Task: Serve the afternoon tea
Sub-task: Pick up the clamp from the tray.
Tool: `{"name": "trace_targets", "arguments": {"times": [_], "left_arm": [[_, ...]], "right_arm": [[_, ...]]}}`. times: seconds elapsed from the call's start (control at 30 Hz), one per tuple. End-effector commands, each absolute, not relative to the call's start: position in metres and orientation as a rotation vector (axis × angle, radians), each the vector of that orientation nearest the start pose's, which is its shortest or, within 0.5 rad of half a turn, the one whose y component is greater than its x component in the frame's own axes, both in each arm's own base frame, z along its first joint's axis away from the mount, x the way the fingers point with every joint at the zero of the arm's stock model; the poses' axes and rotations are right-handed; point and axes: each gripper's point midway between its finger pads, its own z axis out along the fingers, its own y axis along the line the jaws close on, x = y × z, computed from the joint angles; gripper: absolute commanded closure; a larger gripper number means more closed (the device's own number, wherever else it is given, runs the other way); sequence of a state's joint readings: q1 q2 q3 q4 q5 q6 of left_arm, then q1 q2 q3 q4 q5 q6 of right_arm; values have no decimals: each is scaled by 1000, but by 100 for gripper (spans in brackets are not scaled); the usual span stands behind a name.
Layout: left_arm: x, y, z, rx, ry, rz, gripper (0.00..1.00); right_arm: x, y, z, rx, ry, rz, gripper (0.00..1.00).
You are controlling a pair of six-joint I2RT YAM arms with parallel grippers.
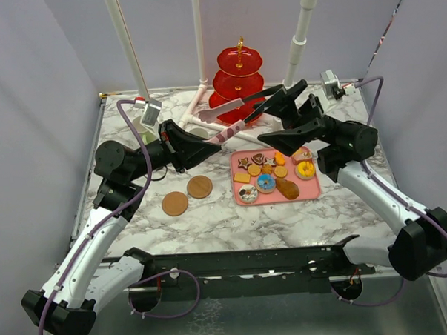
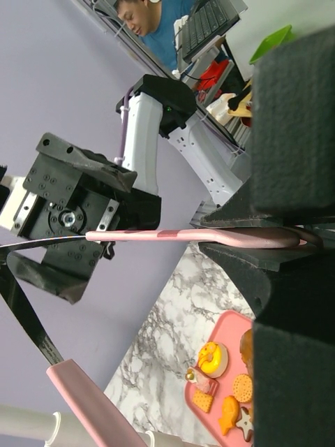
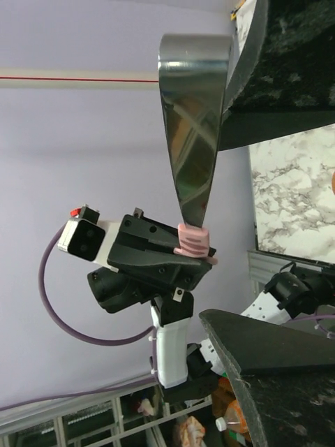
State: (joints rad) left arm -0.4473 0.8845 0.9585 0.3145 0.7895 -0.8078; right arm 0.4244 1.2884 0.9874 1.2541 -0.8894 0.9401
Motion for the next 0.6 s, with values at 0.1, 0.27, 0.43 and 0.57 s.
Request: {"name": "trace_targets", "arguments": {"times": [0.1,0.27,0.43,0.57], "left_arm": [[163,-244,456,596,1280,-1512,100],[160,-244,458,605,1271,-1514,100],[159,-243,459,607,1264,-1506,100],[159,-242,457,606,1271,-1498,100]], "right_arm": [[209,265,449,-824,968,1365,0],[220,266,447,-885,1085,1339,0],[237,262,436,-847,1180,1295,0],[242,257,427,-832,1201,1264,0]]}}
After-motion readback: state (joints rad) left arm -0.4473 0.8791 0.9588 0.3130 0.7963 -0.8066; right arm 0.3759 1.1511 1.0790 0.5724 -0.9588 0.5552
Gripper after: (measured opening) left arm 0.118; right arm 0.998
